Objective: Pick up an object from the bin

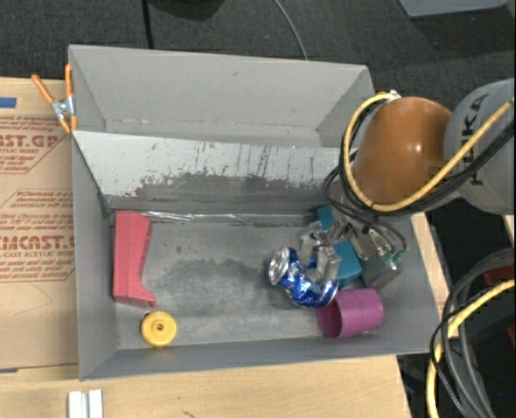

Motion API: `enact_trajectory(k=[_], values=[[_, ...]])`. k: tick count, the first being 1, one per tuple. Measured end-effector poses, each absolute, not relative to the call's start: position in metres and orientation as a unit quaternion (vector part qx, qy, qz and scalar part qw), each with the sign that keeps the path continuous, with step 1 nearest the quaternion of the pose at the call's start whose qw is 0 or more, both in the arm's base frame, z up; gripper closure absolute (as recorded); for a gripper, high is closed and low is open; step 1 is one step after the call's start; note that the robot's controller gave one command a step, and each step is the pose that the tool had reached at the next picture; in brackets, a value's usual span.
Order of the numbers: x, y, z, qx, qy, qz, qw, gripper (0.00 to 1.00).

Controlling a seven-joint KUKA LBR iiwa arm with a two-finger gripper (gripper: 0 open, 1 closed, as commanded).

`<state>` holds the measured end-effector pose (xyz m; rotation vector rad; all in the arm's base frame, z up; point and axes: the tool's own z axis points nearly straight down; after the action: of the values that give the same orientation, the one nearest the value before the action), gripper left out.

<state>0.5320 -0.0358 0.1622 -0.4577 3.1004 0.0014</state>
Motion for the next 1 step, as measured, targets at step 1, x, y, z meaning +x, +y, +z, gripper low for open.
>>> enact_trajectory(k=[1], values=[[0.5371,-0.0337,0.1608,-0.154,0.988,0.0,0.004,1.0]])
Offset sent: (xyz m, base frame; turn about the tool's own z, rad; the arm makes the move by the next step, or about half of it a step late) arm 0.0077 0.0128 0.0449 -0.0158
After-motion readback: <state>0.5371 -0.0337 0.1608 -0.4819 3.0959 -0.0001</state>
